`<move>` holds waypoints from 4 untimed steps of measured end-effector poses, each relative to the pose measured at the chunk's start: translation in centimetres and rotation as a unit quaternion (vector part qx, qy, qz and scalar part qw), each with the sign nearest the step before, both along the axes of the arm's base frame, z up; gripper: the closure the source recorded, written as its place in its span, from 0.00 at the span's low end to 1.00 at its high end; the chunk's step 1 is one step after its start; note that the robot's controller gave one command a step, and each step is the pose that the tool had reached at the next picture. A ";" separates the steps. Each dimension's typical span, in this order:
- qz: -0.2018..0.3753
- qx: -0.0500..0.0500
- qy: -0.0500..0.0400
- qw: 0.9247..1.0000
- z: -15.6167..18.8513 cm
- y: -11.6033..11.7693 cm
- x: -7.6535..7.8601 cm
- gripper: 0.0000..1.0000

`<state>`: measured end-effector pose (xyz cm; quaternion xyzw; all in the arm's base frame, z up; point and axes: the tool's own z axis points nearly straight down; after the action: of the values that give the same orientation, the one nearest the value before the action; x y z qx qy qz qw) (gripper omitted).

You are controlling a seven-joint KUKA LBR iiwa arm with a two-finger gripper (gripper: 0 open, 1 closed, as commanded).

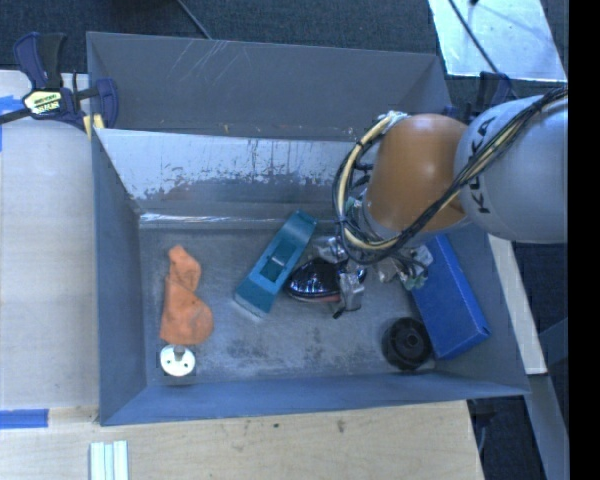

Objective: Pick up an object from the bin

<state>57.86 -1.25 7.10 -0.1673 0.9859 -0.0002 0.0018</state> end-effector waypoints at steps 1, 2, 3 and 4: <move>-0.003 -0.002 0.000 1.000 0.0 3.6 -3.0 1.00; 0.017 0.001 0.000 1.000 0.0 3.8 -4.7 1.00; 0.013 0.000 0.002 1.000 0.0 2.3 -1.7 1.00; 0.018 0.000 0.004 1.000 5.1 2.9 -3.5 1.00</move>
Offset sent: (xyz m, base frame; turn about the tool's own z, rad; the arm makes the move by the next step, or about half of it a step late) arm -0.0557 0.0191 -0.0010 -0.0505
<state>54.40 1.61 12.21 -0.1855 0.9826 0.0005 -0.0021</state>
